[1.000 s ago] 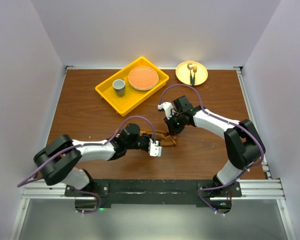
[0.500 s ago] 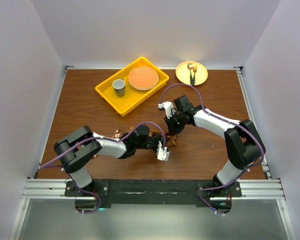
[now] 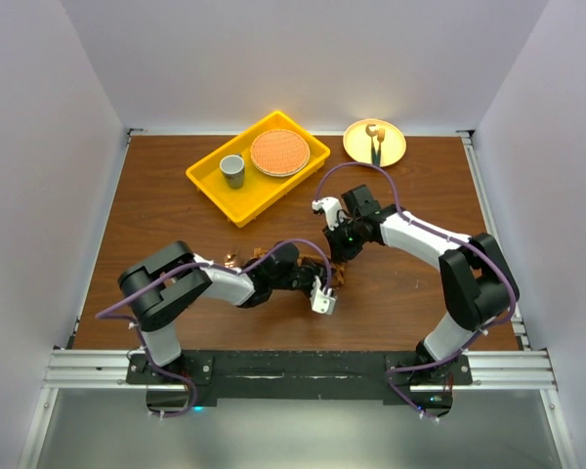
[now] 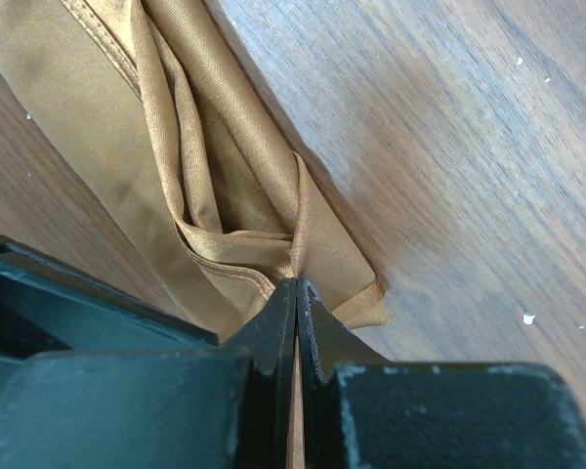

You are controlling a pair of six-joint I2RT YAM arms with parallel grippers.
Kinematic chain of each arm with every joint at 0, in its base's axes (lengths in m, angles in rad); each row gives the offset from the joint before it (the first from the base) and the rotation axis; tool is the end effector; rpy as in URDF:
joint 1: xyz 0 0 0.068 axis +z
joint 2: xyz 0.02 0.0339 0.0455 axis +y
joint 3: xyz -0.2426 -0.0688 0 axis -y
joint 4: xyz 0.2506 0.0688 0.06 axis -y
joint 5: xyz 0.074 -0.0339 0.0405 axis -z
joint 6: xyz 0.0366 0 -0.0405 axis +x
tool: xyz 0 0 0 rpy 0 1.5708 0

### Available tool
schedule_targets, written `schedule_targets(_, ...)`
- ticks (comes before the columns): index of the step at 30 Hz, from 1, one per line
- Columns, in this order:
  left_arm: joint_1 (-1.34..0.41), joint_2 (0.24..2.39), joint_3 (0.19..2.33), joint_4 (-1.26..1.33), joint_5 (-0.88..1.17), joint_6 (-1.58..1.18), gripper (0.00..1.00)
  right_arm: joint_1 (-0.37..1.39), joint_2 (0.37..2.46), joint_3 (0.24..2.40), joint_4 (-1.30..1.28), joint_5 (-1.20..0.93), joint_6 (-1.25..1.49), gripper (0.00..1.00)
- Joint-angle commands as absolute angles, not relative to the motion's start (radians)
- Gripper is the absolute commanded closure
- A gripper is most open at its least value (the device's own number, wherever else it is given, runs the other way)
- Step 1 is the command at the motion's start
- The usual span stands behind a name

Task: Fold the napkin into a case and place the utensils inside
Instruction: Stuff the top corner of the smaller-rectangle-folded napkin into the folded napkin.

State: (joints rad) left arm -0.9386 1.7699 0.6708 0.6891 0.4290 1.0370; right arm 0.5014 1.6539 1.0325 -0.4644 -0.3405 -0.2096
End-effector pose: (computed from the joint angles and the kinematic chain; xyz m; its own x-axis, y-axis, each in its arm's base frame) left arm 0.1849 -0.2782 0.1126 0.7058 0.3613 -0.6094 0.6907 -0.1600 0.7052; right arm 0.2830 0.1690 0.1622 -0.6361 -0.5723 -0.5175 -0.7381 0.6468 0.1920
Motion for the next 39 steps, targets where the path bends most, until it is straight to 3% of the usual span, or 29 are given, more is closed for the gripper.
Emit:
schedule_targets(1,-0.945,1.804,0.727,0.704,0.414,1.057,1.0,0.494,1.631,1.046,-0.474,-0.374,-0.218,1.0)
schedule_targets(39,-0.908,1.871,0.762,0.663,0.396,1.032,1.0,0.482,1.614,1.028,-0.494,-0.433,-0.199,1.0)
